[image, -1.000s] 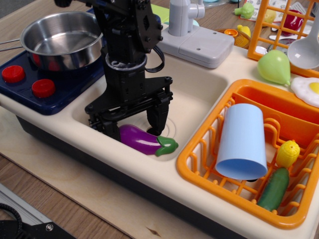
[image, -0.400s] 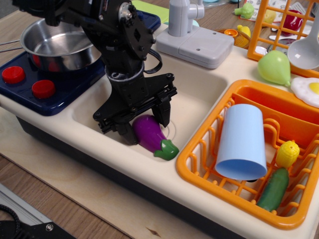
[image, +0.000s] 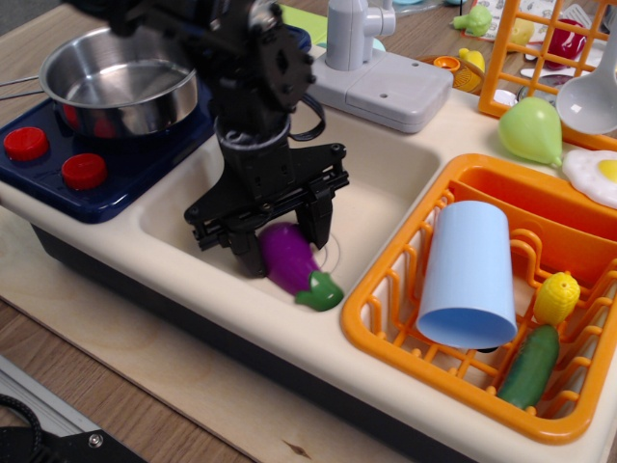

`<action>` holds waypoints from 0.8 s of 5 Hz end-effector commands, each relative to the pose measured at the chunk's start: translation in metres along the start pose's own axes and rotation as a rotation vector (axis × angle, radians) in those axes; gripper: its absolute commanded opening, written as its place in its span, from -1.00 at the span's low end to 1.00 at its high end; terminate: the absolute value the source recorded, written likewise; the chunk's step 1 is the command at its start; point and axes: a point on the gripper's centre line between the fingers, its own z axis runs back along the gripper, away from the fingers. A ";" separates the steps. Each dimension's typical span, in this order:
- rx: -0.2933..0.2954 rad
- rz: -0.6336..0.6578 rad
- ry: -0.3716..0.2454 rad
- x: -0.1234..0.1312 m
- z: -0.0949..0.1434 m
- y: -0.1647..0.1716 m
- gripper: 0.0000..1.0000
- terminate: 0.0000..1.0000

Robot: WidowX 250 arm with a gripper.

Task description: Put eggplant into pan

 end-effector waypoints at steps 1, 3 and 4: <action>0.053 -0.011 -0.039 0.014 0.074 -0.012 -1.00 -1.00; 0.153 -0.015 -0.181 0.031 0.157 0.004 -1.00 -1.00; 0.146 -0.049 -0.216 0.057 0.165 0.026 -1.00 -1.00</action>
